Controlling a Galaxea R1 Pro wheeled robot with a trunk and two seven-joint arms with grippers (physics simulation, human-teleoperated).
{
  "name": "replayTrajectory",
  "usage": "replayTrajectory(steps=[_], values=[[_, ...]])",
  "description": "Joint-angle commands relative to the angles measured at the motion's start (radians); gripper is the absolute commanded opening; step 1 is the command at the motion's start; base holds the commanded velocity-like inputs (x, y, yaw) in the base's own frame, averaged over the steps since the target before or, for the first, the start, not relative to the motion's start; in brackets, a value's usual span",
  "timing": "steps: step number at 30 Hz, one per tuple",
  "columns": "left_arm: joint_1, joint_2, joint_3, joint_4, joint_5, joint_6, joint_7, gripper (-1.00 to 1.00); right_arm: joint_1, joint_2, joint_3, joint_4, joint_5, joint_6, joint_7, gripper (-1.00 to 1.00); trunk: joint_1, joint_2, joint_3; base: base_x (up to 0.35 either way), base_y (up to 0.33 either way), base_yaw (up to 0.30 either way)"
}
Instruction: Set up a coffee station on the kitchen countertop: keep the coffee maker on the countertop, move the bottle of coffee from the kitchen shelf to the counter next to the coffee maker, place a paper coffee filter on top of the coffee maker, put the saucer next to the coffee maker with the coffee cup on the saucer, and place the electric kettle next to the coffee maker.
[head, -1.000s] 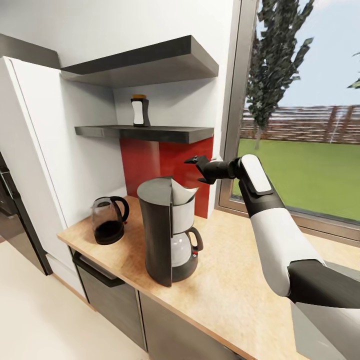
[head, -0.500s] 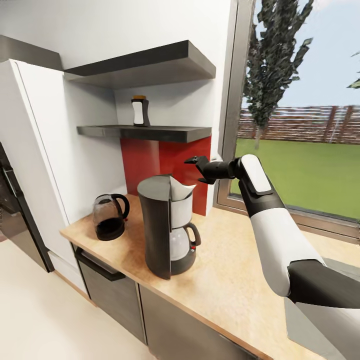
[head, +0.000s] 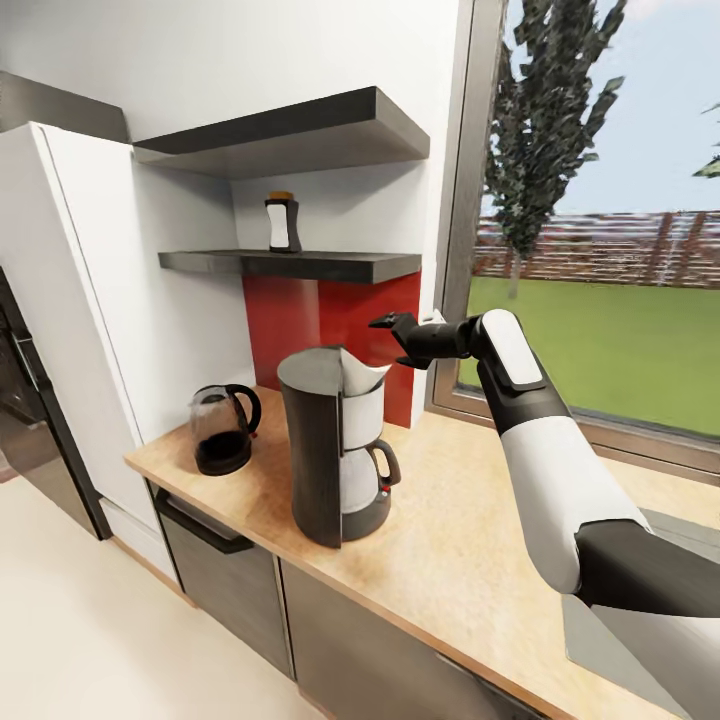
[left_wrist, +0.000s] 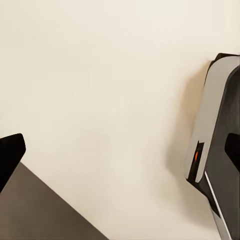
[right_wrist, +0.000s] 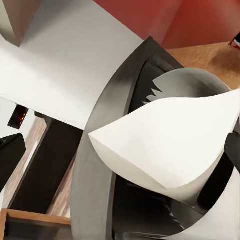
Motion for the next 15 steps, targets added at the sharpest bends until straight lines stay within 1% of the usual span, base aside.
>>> replayTrajectory(steps=[1, 4, 15], values=[[0.0, 0.0, 0.001, 0.002, 0.006, -0.006, -0.001, 1.0, 0.0, 0.0, 0.001, -0.001, -0.01, 0.0, -0.01, 1.0, 0.0, 0.0, 0.0, -0.045, 0.0, 0.0], [-0.001, 0.0, 0.002, 0.001, 0.006, -0.005, -0.001, 1.0, 0.0, 0.0, 0.001, -0.001, -0.01, 0.0, -0.01, 1.0, 0.0, 0.0, 0.0, -0.216, 0.0, 0.0], [-0.002, 0.002, 0.004, -0.001, 0.007, -0.006, -0.001, 1.0, 0.008, 0.001, 0.001, -0.001, -0.011, 0.0, -0.01, 1.0, 0.0, 0.0, 0.0, -0.325, 0.0, 0.0]])
